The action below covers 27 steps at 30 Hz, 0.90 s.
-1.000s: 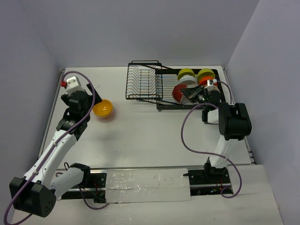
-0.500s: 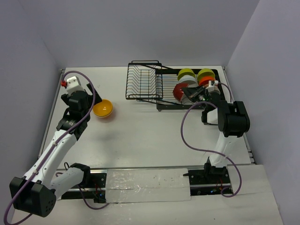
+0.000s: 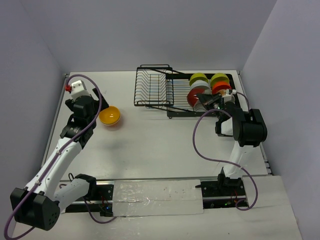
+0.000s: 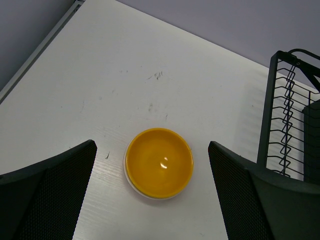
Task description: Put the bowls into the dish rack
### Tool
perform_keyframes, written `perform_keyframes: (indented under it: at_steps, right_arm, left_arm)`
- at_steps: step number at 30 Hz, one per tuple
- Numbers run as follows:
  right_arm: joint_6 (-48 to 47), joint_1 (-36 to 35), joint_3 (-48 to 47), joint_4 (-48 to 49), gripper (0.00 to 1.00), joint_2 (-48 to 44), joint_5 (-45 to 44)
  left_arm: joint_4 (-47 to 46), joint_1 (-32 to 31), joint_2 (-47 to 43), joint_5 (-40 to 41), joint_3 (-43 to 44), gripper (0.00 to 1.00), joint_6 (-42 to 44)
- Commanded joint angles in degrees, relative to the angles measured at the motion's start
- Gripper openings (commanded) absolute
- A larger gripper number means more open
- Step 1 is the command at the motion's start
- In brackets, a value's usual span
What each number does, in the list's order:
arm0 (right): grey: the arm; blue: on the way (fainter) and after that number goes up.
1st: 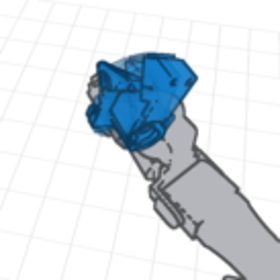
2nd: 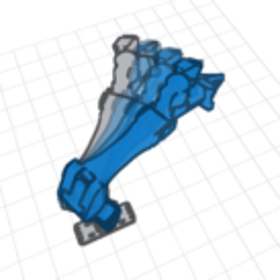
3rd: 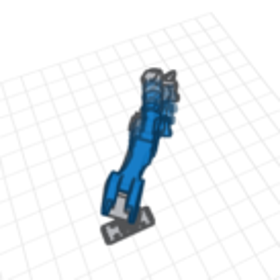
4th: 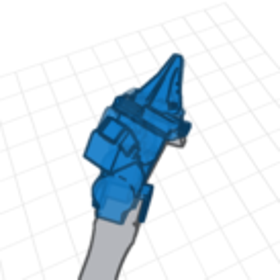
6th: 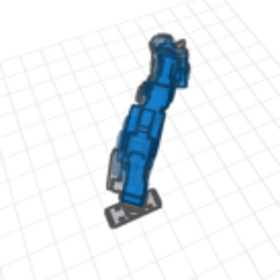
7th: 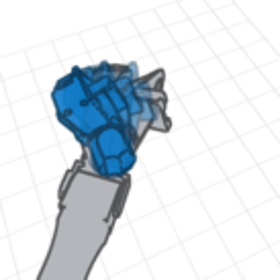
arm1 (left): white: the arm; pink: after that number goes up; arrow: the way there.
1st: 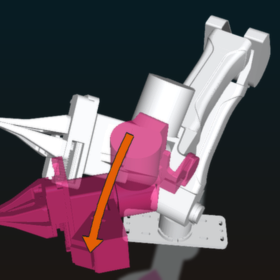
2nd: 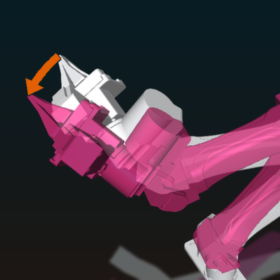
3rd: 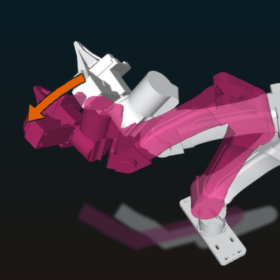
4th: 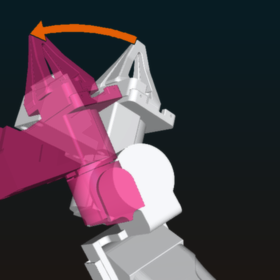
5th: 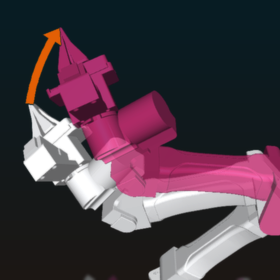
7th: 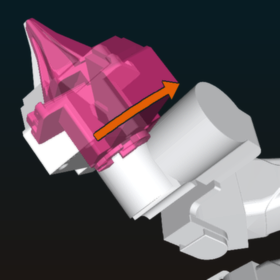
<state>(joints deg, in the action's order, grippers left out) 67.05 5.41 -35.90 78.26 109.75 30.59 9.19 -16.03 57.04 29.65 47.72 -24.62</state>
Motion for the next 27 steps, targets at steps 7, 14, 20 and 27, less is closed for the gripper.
perform_keyframes:
  at_steps: [7, 14, 20, 27]
  right_arm:
    - [-2.3, 0.7, 3.9, 5.5, 0.16, -2.5, -5.2]
    - [-2.5, 0.7, 4.3, 4.4, 0.16, -2.5, -5.7]
    - [-3.5, 0.7, 4.9, 2.4, 0.21, -3.6, -6.9]
    - [-5.7, 0.5, 5.6, -1.6, 0.29, -5.7, -8.7]
  left_arm:
    - [-1.5, 0.3, 0.9, -0.9, 3.1, 0.99, 1.3]
    - [-1.6, 0.3, 1.4, -0.9, 3.2, 0.99, 1.3]
    - [-1.3, 0.3, 1.7, -1.1, 3.4, 0.99, 1.1]
    - [-1.3, 0.3, 1.6, -1.0, 3.2, 0.99, 1.0]
